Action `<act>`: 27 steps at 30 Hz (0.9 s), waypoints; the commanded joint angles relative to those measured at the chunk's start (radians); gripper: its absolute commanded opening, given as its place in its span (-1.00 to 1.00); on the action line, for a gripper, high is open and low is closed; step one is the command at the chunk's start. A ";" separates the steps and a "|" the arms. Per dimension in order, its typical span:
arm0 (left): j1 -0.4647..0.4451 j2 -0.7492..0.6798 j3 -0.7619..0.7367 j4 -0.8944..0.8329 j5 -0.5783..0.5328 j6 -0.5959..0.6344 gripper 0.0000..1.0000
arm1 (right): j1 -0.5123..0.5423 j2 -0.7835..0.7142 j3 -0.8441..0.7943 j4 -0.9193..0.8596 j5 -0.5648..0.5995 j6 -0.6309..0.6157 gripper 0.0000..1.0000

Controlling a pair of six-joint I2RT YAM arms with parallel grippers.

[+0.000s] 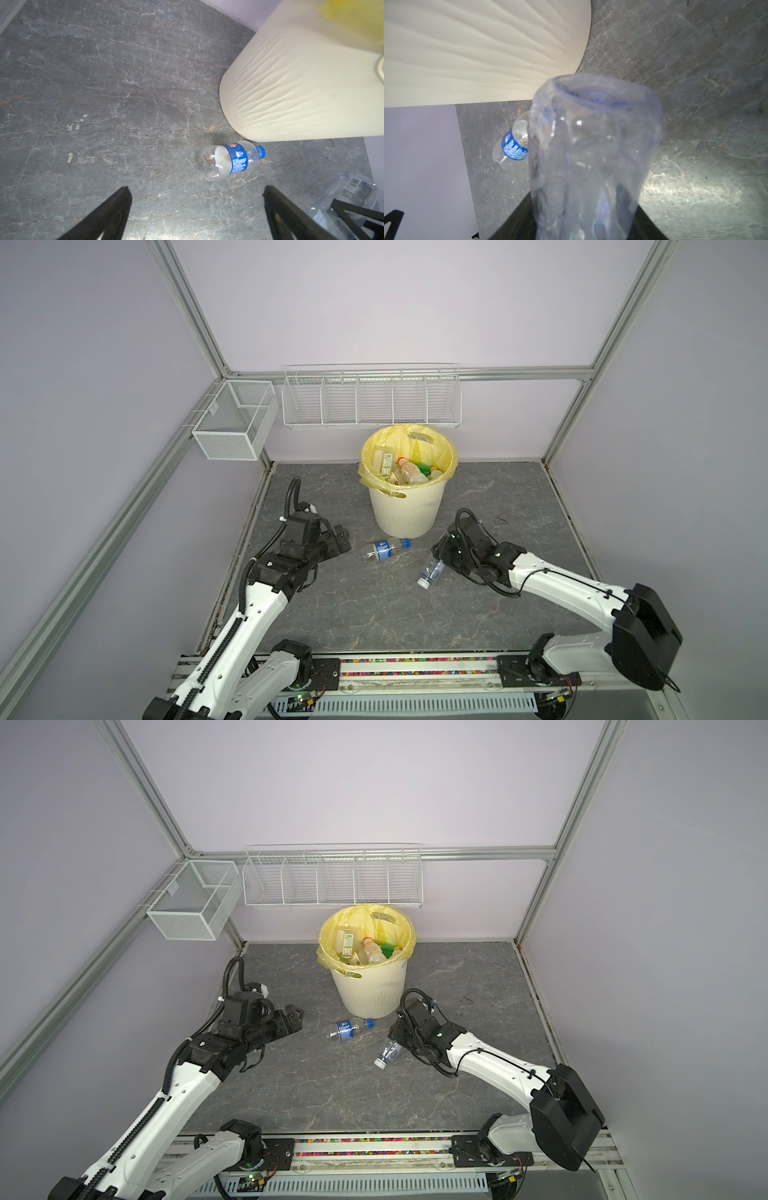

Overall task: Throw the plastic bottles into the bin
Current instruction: 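Lift the clear water bottle with the right gripper and raise it over the bin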

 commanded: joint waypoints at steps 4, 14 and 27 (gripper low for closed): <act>0.006 0.028 0.033 0.029 0.011 0.011 0.99 | 0.001 -0.067 0.063 -0.068 0.022 -0.093 0.15; 0.006 0.046 0.050 0.007 0.017 -0.031 0.98 | -0.067 -0.180 0.155 -0.115 -0.049 -0.205 0.16; 0.006 0.076 0.040 0.026 0.039 -0.034 0.98 | -0.109 -0.222 0.312 -0.123 -0.025 -0.295 0.15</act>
